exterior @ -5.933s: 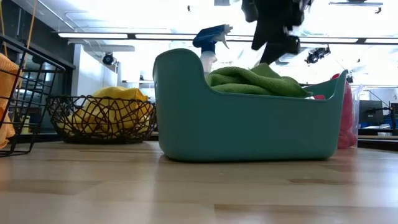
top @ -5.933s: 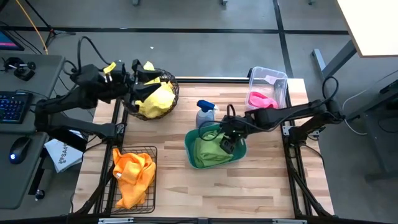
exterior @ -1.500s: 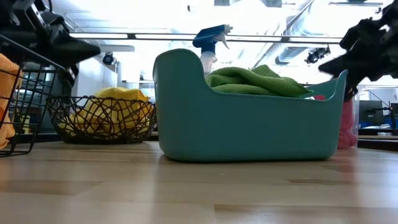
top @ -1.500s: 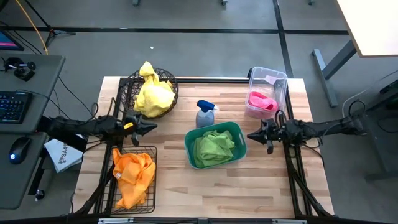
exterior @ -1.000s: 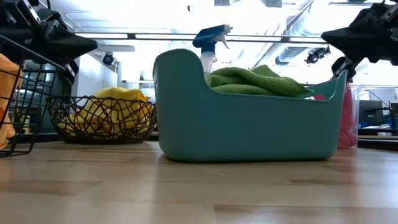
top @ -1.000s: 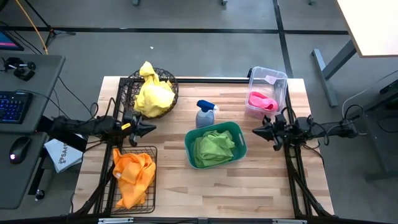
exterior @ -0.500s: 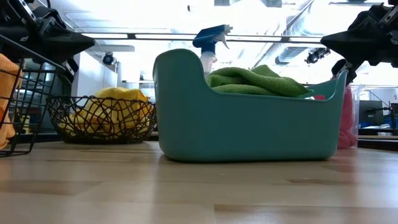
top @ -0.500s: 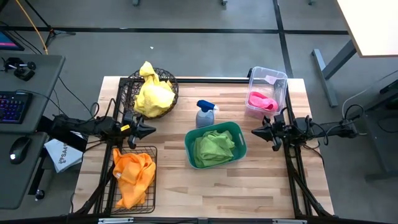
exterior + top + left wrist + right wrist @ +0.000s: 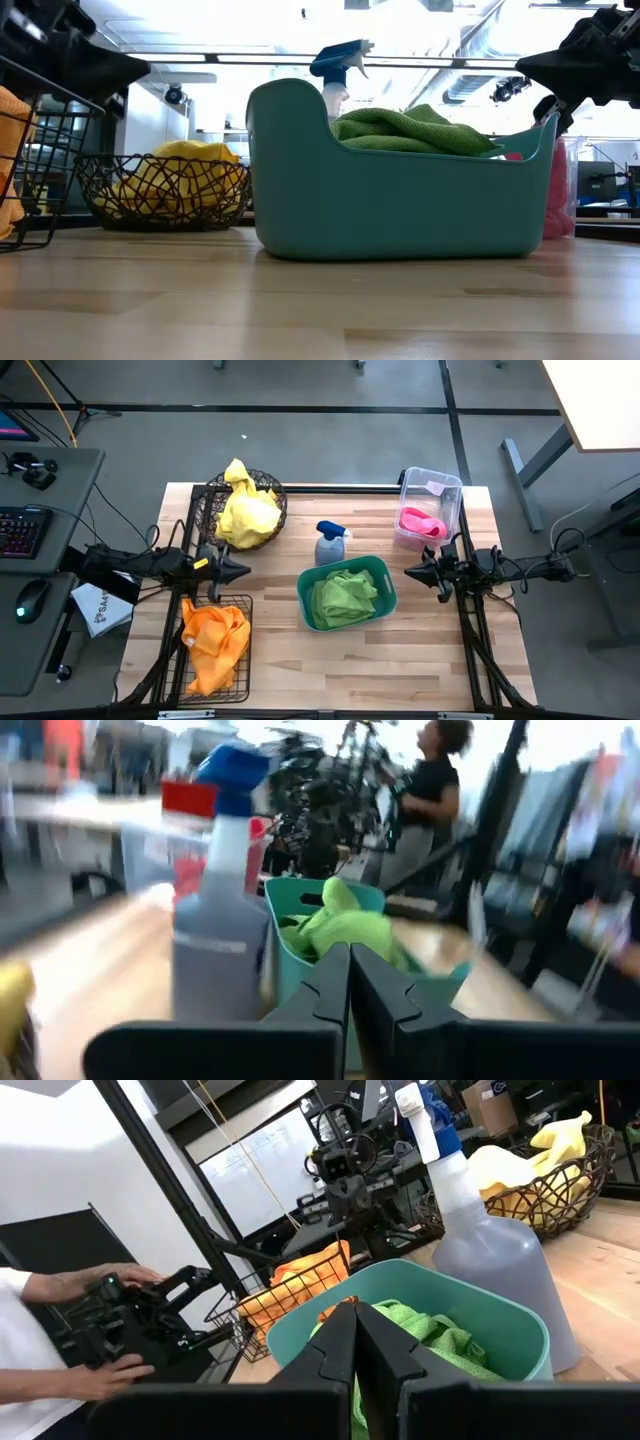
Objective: Sort microfiber towel by color & place in baskets
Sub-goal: Return to Home Position
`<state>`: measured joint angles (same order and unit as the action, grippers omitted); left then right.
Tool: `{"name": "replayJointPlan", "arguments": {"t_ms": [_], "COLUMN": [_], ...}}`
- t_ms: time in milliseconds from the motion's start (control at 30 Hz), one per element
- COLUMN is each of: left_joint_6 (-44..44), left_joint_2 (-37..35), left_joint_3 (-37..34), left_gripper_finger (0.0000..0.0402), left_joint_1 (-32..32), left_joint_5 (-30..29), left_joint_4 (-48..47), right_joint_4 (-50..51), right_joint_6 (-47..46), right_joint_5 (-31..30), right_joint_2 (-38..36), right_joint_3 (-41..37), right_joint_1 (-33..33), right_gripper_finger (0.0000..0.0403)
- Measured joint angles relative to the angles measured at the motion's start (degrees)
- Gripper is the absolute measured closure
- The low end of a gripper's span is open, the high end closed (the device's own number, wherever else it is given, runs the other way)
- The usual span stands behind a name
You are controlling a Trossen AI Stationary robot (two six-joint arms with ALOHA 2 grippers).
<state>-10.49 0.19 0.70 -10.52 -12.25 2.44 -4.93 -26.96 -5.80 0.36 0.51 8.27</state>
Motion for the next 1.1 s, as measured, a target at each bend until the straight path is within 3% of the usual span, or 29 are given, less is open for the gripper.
{"name": "replayJointPlan", "arguments": {"t_ms": [67,133,400,1100], "left_joint_6": [8.1,10.7,4.6,4.6], "left_joint_2": [0.0,0.0,0.0,0.0], "left_joint_3": [0.0,0.0,0.0,0.0], "left_gripper_finger": [0.0401,0.0401,0.0401,0.0401], "left_joint_1": [0.0,0.0,0.0,0.0], "left_joint_5": [1.2,1.4,1.3,1.2], "left_joint_4": [-0.2,-0.2,-0.2,-0.1], "right_joint_4": [0.0,0.0,0.0,0.0], "right_joint_6": [0.0,0.0,0.0,0.0], "right_joint_5": [0.0,0.0,0.0,0.0], "right_joint_2": [0.0,0.0,0.0,0.0], "right_joint_3": [0.0,0.0,0.0,0.0], "right_joint_1": [0.0,0.0,0.0,0.0], "right_gripper_finger": [0.0402,0.0402,0.0402,0.0402]}}
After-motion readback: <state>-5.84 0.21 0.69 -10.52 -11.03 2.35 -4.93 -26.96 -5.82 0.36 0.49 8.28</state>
